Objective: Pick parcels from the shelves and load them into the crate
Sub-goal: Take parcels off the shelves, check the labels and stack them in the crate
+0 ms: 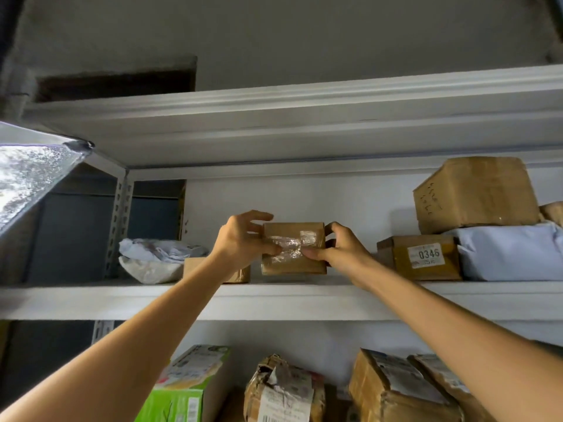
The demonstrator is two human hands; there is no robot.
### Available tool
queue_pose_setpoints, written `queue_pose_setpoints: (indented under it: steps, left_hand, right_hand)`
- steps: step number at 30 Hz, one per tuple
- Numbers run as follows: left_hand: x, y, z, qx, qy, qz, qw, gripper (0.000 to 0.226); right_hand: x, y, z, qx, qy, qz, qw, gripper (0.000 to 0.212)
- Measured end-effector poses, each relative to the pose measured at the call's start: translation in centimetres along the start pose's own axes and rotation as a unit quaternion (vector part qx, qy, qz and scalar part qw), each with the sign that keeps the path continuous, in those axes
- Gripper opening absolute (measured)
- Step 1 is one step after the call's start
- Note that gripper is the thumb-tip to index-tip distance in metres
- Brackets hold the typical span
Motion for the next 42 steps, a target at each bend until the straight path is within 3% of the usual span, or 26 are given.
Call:
queue_pose_setpoints:
  steps: [5, 11, 15, 17, 21, 25, 28, 32, 36, 42]
  left_hand:
    - [-0.1, 0.3, -1.9, -0.052, 0.006, 0.006, 0.999, 0.052]
    - [-1.1, 1.2, -1.3, -0.149, 0.007, -0.007, 0.989, 0.054]
    - [-0.9, 5.1, 1.7, -0.291, 0.115, -0.058, 0.948, 0.065]
    - [-0.6, 8.0, 2.8, -0.277, 0.145, -0.089, 0.946, 0.066]
    - [-1.1, 13.1, 4.4, -0.191, 0.153, -0.077, 0.967, 0.061]
    - [-1.7, 18.7, 4.4, -0.099, 0.081, -0.128, 0.983, 0.069]
    - [-2.0, 21.8, 4.0, -0.061, 0.021, -0.160, 0.985, 0.076]
    - [-2.4, 24.3, 3.1, -0.056, -0.028, -0.184, 0.981, 0.076]
    - [-2.9, 25.5, 1.8, 0.020, -0.093, -0.184, 0.978, 0.063]
    - [-3.8, 24.6, 1.1, 0.084, -0.130, -0.165, 0.974, 0.048]
  right_hand:
    - [-1.0, 1.2, 0.7, 0.071, 0.014, -0.023, 0.997, 0.055]
    - [-0.8, 0.6, -0.8, 0.179, -0.011, -0.028, 0.983, 0.049]
    - [0.4, -2.2, 0.2, 0.264, -0.007, 0.005, 0.964, 0.071]
    - [1.3, -5.2, 0.8, 0.278, -0.004, 0.034, 0.960, 0.069]
    - [3.3, -11.8, 2.6, 0.359, 0.022, 0.075, 0.930, 0.051]
    - [4.7, -16.1, 4.7, 0.393, 0.076, 0.082, 0.913, 0.036]
    - [5.0, -17.5, 6.4, 0.397, 0.112, 0.058, 0.909, 0.041]
    - [4.2, -18.3, 7.8, 0.353, 0.133, 0.057, 0.924, 0.041]
    - [3.0, -18.0, 9.1, 0.291, 0.152, 0.062, 0.942, 0.041]
    - [2.4, -18.5, 10.0, 0.204, 0.145, 0.118, 0.961, 0.046]
Point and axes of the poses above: each hand's wrist, its own x-axis away from the middle knuckle, its own y-axis out of the palm, z = x × y, the point moved 7 cm from there along -x, towards the middle knuckle, and after that the axes turned 9 degrees about x, right-handed, at the moved point
